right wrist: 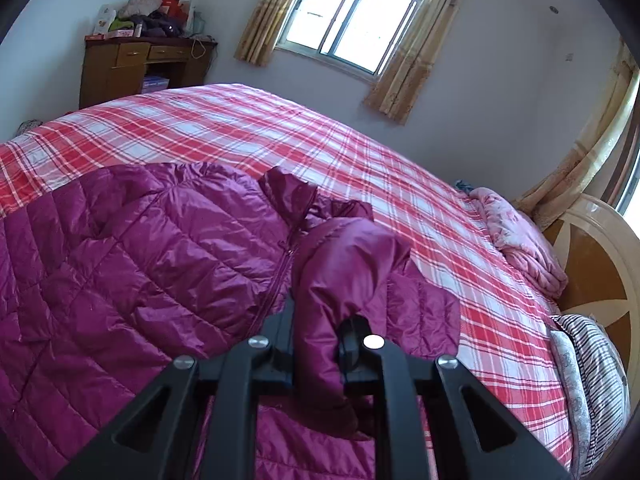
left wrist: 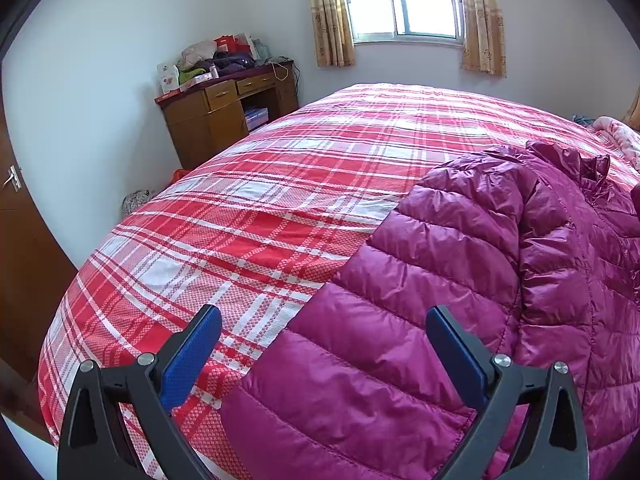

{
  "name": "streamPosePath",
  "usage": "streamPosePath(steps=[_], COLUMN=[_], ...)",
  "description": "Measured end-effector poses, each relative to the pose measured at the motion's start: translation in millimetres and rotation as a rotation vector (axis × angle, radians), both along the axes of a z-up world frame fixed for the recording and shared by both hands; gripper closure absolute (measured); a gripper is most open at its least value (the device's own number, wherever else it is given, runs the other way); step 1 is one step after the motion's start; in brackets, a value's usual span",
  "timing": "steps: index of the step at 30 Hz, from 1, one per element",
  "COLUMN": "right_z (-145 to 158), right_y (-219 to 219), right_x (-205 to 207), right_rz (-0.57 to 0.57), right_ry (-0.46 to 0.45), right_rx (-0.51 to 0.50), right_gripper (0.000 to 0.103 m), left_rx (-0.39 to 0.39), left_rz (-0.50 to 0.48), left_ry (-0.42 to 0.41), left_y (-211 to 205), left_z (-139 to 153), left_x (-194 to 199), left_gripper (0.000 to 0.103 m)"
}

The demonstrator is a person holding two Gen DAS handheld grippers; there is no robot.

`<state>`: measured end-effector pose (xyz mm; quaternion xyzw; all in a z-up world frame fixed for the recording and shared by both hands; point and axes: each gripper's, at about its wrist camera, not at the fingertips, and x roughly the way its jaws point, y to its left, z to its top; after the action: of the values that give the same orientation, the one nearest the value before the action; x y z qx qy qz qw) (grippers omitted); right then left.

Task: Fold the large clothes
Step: 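Carry the held sleeve across the jacket body toward the other sleeve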

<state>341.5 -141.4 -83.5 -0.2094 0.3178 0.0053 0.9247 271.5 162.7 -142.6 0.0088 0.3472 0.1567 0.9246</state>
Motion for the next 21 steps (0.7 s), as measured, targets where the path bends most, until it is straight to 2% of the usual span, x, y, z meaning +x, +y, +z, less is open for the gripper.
streamPosePath(steps=[5, 8, 10, 11, 12, 14, 18, 21], right_z=[-22.3, -33.8, -37.0, -36.5, -33.8, -23.8, 2.2, 21.3], right_y=[9.8, 14.9, 19.2, 21.8, 25.6, 33.0, 36.0, 14.1], right_x=[3.3, 6.0, 4.8, 2.2, -1.8, -16.7, -48.4, -61.7], right_rz=[0.011, 0.027, 0.048, 0.071, 0.102, 0.176, 0.275, 0.262], right_ry=[0.044, 0.094, 0.108, 0.118, 0.123, 0.122, 0.071, 0.009], right_rx=[0.01, 0.062, 0.112, 0.149, 0.187, 0.241, 0.314, 0.375], right_gripper=[0.086, 0.082, 0.07, 0.057, 0.047, 0.043, 0.043, 0.043], left_rx=[0.002, 0.005, 0.006, 0.007, 0.009, 0.015, 0.014, 0.02], left_rz=[0.005, 0.008, 0.008, 0.007, 0.007, 0.006, 0.006, -0.019], left_ry=[0.006, 0.009, 0.014, 0.015, 0.013, 0.007, -0.018, -0.046], left_y=[1.8, 1.1, 0.0, -0.5, -1.0, -2.1, -5.7, -20.2], left_z=[-3.0, -4.2, -4.6, -4.0, -2.7, 2.0, 16.9, 31.7], left_x=[1.6, 2.2, 3.1, 2.9, 2.2, 1.0, 2.3, 6.4], left_gripper=[0.001, 0.001, 0.001, 0.001, 0.001, 0.001, 0.001, 0.001])
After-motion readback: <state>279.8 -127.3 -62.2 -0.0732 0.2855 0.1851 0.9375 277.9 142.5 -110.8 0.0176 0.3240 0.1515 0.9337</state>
